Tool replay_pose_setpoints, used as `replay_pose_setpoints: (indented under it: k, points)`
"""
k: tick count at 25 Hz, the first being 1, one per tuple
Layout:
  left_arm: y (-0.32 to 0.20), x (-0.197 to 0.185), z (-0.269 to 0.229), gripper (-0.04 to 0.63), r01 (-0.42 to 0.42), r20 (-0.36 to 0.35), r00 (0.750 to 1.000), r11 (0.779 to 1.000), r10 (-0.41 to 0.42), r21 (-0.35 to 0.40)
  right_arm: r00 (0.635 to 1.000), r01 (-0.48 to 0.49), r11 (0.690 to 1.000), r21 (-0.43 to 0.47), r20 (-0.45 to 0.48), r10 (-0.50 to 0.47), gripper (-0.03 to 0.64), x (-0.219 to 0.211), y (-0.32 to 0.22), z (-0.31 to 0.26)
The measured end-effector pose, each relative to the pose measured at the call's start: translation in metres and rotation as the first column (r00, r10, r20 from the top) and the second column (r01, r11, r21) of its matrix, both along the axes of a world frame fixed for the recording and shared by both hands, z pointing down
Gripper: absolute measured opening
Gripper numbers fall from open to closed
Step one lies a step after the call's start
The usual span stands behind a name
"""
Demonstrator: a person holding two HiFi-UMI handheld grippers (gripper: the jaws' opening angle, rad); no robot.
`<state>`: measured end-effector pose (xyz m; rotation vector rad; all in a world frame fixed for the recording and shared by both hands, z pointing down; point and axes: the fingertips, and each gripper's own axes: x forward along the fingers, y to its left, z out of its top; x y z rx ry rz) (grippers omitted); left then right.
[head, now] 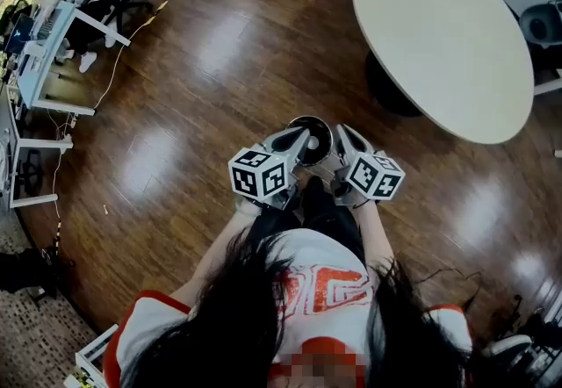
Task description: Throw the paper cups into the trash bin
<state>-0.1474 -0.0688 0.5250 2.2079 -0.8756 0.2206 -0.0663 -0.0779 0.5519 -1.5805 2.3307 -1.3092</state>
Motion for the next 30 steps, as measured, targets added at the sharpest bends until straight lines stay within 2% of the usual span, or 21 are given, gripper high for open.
replay_pose_setpoints:
  k: [5,12,30]
  points:
    - [0.001,0.009,-0.004,0.0,-0.082,0.003,0.997,0.996,0.082,0.015,0.995,-0.092,0.996,0.019,-0.032,0.092,0.002,0.015,0.007,-0.007]
    - [0.005,0.01,-0.002,0.0,-0.152,-0.008,0.988,0.988,0.152,0.023,0.985,-0.162,0.986,0.042,-0.046,0.164,0.0,0.016,0.015,-0.013]
    - [-0.002,0.001,-0.007,0.0,-0.222,-0.018,0.975,0.975,0.222,0.03,0.965,-0.246,0.969,0.035,-0.079,0.248,0.0,0.011,0.021,-0.021]
